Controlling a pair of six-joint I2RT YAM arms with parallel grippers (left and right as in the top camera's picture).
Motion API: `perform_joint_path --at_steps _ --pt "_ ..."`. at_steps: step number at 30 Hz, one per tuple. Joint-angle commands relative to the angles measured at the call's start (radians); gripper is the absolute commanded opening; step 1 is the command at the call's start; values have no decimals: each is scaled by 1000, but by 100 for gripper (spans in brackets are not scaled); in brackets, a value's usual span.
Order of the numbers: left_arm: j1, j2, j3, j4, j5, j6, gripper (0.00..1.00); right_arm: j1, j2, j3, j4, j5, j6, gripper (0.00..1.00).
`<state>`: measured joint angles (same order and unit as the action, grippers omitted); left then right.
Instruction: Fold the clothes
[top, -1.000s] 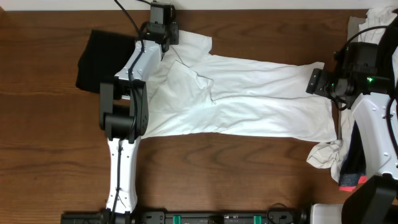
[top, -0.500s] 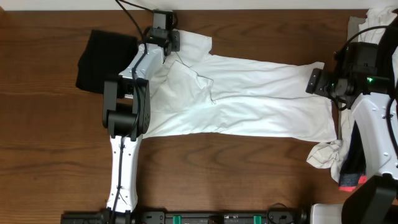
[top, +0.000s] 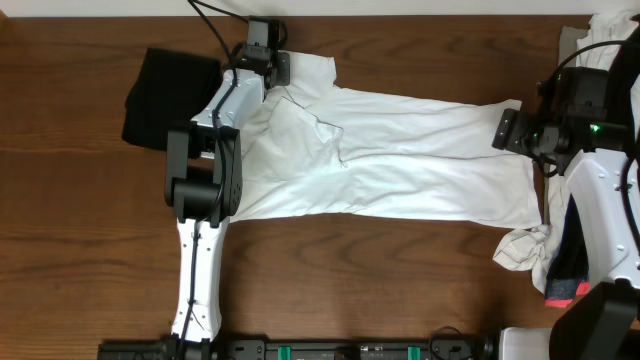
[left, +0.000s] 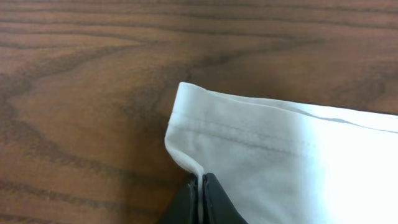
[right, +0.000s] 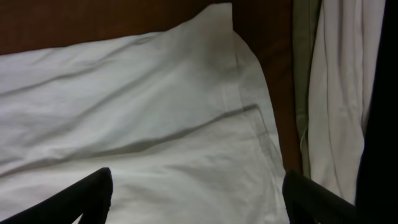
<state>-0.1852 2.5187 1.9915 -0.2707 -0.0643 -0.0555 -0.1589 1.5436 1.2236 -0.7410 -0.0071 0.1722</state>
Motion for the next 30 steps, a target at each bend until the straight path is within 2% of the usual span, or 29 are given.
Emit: perform_joint_path --at_steps 1,3,5,14,21,30 --pt "5 -47 -10 -29 -14 -2 6 -8 -5 6 21 7 -5 78" --pt "5 -78 -10 -41 -14 -2 6 -8 -3 6 28 -6 -5 72" --pt "5 -105 -10 -54 -14 -2 6 -10 4 6 23 -25 -12 71" --pt "5 -210 -10 -111 4 -2 6 -19 144 25 119 -65 -99 81" --pt "-2 -270 -10 -156 6 -2 6 -47 317 110 170 -4 -140 81" --pt "-2 -290 -10 -206 12 -2 6 -97 464 181 295 -142 -174 80"
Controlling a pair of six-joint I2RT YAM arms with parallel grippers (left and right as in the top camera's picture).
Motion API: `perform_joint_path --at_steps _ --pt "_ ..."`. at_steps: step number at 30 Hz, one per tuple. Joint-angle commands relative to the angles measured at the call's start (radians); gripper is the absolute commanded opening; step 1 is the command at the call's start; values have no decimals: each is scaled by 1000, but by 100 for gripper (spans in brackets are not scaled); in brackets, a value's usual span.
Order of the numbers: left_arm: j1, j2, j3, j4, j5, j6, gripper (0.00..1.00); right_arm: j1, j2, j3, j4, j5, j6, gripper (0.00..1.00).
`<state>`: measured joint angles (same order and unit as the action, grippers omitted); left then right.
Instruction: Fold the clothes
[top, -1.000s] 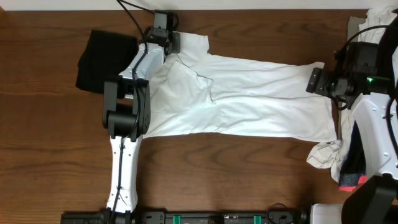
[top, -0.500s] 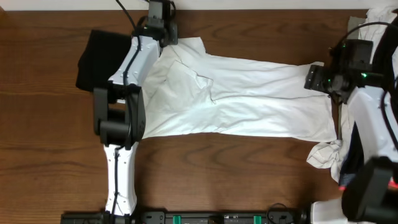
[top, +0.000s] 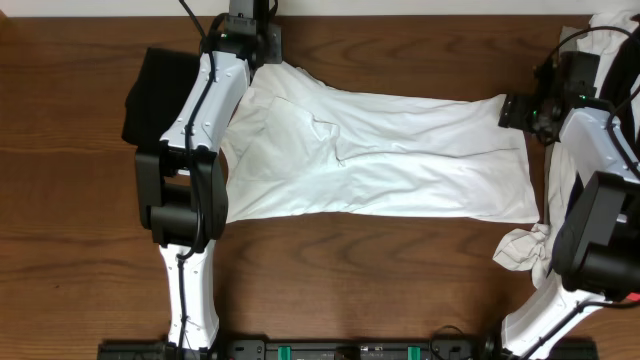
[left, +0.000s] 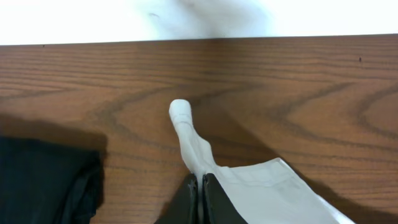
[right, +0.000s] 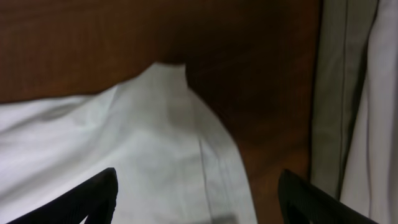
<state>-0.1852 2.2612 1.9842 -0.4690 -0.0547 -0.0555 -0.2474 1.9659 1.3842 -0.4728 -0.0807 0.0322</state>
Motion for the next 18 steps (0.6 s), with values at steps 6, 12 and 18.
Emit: perform_joint_path --at_steps 6,12,18 --pt "-2 -32 -3 -10 2 -2 6 -8 76 20 115 -97 -33 66" --pt "-2 -32 -3 -13 2 -2 6 -8 84 20 200 -110 -29 61" --pt "-2 -32 -3 -13 2 -2 6 -7 95 20 225 -111 -3 59"
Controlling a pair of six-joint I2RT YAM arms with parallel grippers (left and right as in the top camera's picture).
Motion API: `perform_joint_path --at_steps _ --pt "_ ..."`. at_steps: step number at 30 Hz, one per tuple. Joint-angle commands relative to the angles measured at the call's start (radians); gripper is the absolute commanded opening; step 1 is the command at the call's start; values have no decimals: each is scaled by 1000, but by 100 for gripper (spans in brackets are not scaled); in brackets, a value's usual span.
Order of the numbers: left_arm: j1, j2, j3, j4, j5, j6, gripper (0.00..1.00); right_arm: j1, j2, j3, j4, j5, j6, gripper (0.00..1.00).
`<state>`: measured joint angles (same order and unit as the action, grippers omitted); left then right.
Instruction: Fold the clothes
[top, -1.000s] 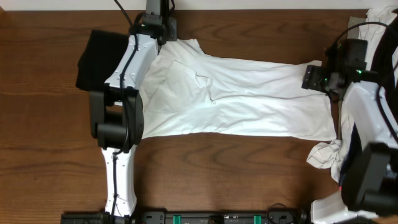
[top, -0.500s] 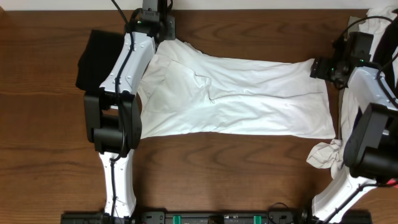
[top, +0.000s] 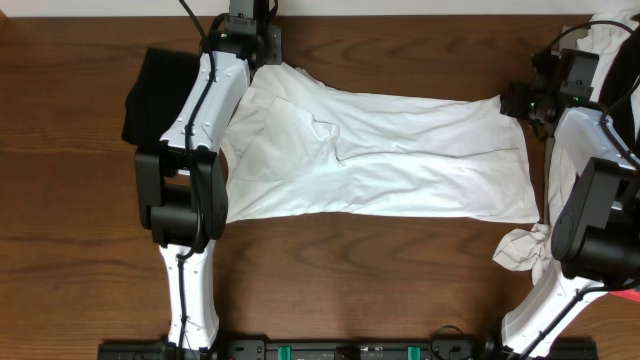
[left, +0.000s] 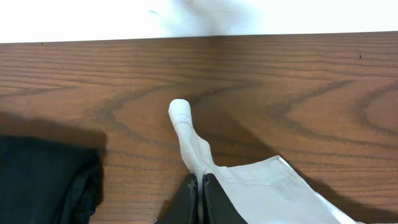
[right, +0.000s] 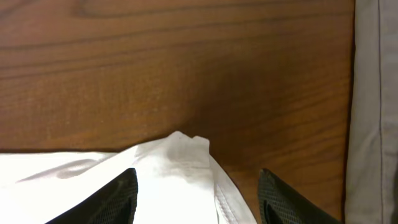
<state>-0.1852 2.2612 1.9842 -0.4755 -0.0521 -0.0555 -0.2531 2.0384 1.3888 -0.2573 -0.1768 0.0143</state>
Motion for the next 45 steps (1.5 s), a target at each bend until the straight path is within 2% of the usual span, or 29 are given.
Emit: perform_joint_path --at_steps 1,13,18,21,24,28,29,30,31,38,42,43,45 --pt "-2 -32 -3 -6 -1 -2 6 -2 26 16 11 -16 16 59" --pt "-2 -32 -3 -7 -1 -2 6 1 138 16 55 -20 37 59" --pt "-2 -32 -3 -13 -1 -2 6 5 140 16 95 -31 37 51" --pt "-2 -32 -3 -14 -1 -2 6 5 139 16 108 -30 42 40" --pt "-2 -32 -3 -14 -1 -2 6 4 139 16 108 -31 52 37" --pt "-2 -32 -3 -14 -1 -2 6 5 139 16 113 -39 52 39" --pt "-2 -32 -3 -14 -1 -2 6 5 139 16 113 -42 52 42" --pt "-2 -32 -3 -14 -1 -2 6 6 140 16 114 -42 52 50" --pt "-2 -32 -3 -14 -1 -2 6 6 140 16 115 -42 52 55" --pt "-2 -32 -3 -14 -1 -2 6 6 140 16 117 -83 48 54" --pt "-2 -32 -3 -14 -1 -2 6 7 140 16 117 -87 47 44" --pt "-2 -32 -3 -15 -1 -2 6 6 140 16 119 -87 47 37" --pt "-2 -32 -3 -17 -1 -2 6 5 139 16 128 -86 48 15"
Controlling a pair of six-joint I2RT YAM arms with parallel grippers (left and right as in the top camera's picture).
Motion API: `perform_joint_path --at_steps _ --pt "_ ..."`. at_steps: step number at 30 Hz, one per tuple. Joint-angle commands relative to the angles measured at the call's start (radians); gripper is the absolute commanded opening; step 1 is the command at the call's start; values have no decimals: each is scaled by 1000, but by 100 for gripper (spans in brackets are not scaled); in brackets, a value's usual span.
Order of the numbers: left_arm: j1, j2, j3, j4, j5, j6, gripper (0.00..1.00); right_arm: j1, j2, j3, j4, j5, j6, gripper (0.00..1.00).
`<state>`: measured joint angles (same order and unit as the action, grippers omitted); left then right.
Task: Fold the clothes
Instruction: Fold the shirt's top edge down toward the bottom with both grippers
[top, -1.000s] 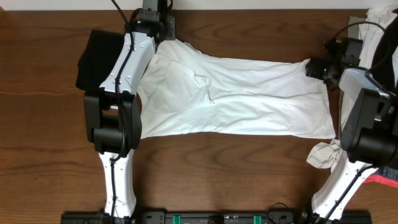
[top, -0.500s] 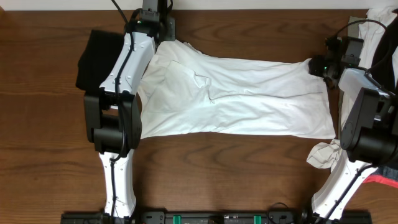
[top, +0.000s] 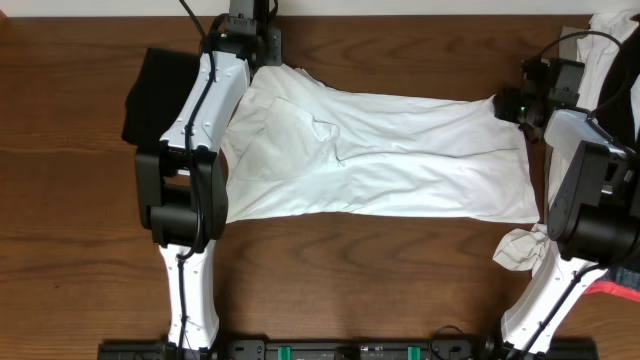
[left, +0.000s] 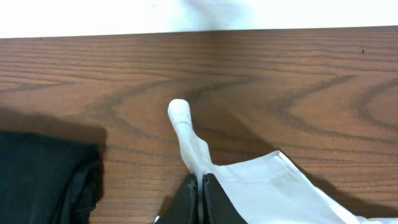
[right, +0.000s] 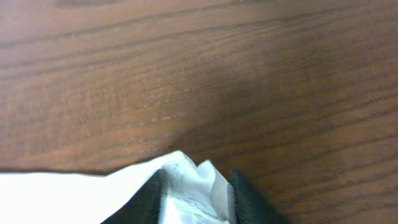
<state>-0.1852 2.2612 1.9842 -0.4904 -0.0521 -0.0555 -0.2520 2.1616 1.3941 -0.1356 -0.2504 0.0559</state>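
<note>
A white garment (top: 400, 150) lies spread flat across the wooden table (top: 80, 250). My left gripper (top: 258, 42) is at the garment's far left corner and is shut on it. In the left wrist view a rolled tip of white cloth (left: 186, 134) sticks up past the closed left gripper (left: 200, 179). My right gripper (top: 508, 103) is at the far right corner. Its fingers (right: 152, 196) press a puckered cloth corner (right: 189, 177) from both sides.
A folded black cloth (top: 160, 90) lies left of the left arm, also seen in the wrist view (left: 43, 177). More white clothes (top: 605, 40) hang at the far right edge. A crumpled white piece (top: 522, 250) sits at the right, near the garment's near corner.
The right gripper has moved slightly left onto the garment's far right corner. Its fingers, then wide apart around the corner, now pinch it. The left gripper and the garment are unchanged.
At first the left gripper held the far left corner lower on the table, and the right gripper hung open over the right hem. Then the left had moved that corner toward the far edge while the right sat open beyond the far right corner. Now the right is closed on it.
</note>
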Motion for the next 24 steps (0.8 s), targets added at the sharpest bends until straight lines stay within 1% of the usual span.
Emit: perform_joint_path --at_steps 1,11,16,24 --pt "-2 -32 -3 -3 -1 -2 6 4 16 10 11 -13 6 2" --pt "-1 -35 -2 -19 -1 -2 6 1 6 29 -16 -61 5 1" --pt "-1 -70 -2 -67 -1 -2 6 0 -26 124 -133 -71 -66 1" --pt "3 -137 -2 -119 -1 -2 6 0 -30 262 -319 -71 -121 1"
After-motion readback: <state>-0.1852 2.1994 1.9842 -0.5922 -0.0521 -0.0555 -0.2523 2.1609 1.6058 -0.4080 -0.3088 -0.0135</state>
